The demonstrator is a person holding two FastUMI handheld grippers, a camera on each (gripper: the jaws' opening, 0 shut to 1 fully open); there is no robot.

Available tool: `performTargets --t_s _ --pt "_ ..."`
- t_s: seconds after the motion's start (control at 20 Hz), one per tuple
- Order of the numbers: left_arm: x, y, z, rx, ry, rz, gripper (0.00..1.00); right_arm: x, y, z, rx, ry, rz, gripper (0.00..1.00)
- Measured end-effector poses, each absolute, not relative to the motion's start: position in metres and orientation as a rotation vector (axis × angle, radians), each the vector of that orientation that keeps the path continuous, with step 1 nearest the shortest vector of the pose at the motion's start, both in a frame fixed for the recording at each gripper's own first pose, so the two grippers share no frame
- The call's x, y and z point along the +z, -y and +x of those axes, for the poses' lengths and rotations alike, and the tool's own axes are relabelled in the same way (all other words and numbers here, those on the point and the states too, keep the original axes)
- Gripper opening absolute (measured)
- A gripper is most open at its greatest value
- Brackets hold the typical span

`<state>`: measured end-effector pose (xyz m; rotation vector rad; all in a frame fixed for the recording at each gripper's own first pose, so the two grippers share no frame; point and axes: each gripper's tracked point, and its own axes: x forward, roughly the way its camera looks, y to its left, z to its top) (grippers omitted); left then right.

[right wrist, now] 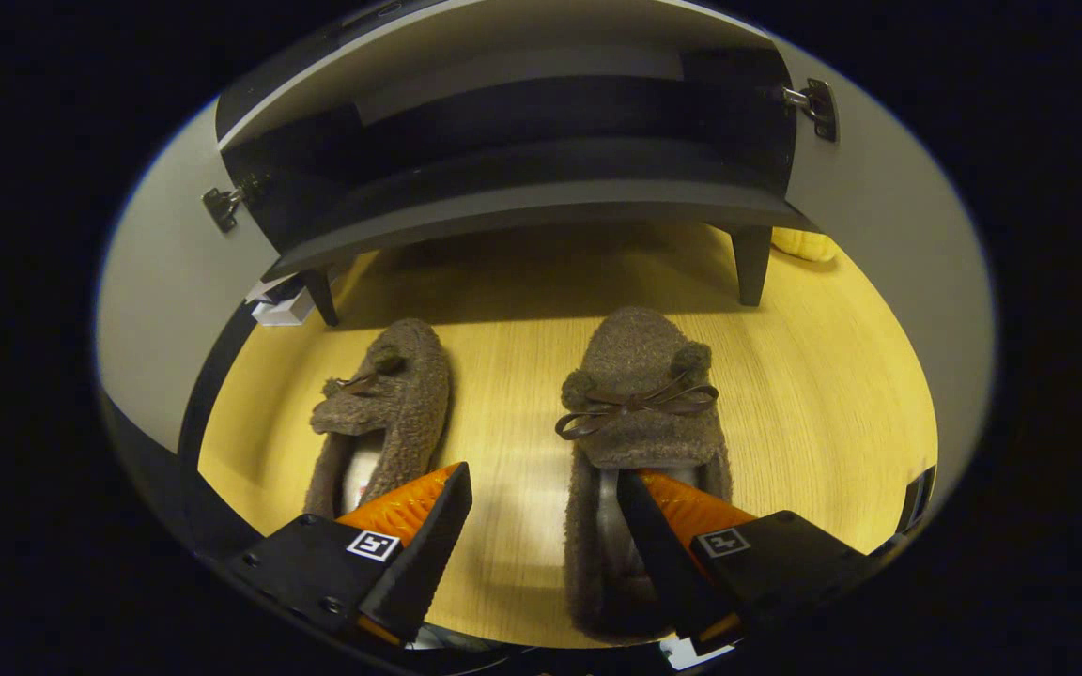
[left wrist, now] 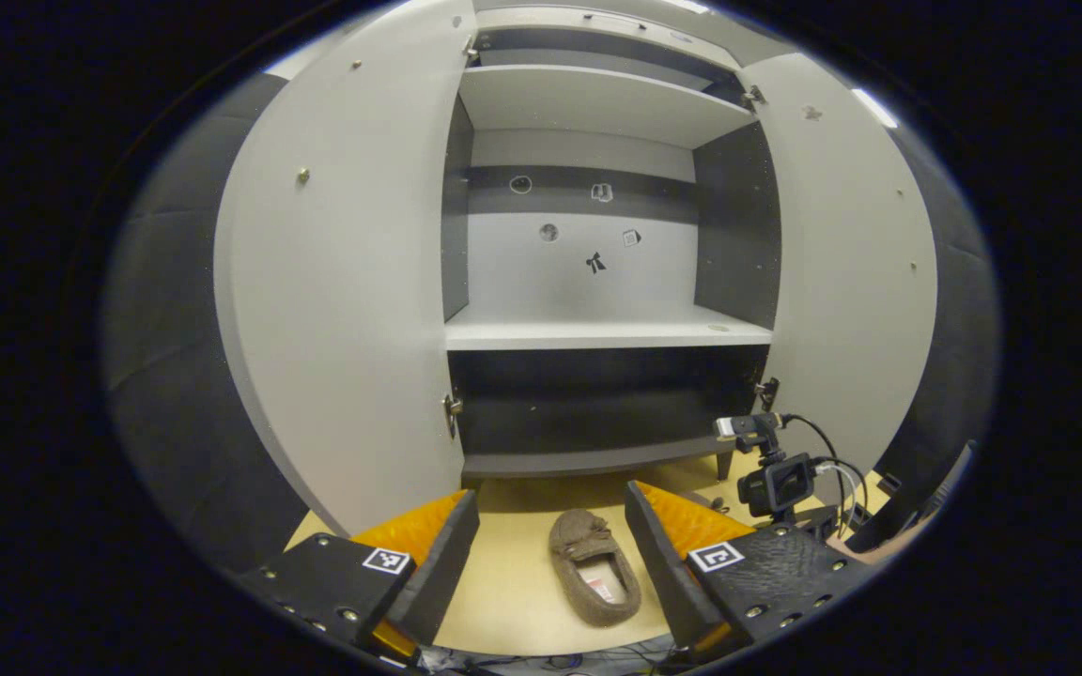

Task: Grab one shoe with the right hand and put it into the shoe cabinet, grab the other shoe with the left hand and put it into the shoe cabinet; then close the right door with the right hand and the left door with the left hand.

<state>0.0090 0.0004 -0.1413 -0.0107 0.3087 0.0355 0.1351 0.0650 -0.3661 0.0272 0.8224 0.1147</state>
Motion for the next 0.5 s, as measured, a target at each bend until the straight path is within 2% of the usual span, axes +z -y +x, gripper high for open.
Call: performTargets --t_s 0.3,0.45,0.5 --pt "-0.145 -0.004 0.002 0.052 -0.31 0.0 0.91 -0.377 -0.043 0.164 0.003 -0.8 -0.119 0.91" --pt "-0.141 0.001 0.001 0.035 -0.287 -0.01 0.91 -0.376 -0.036 0.171 -0.05 -0.8 -0.071 0.36" --pt "-0.14 0.002 0.0 0.032 -0.285 -0.01 0.9 -0.377 -0.034 0.166 -0.044 -0.81 -0.045 0.39"
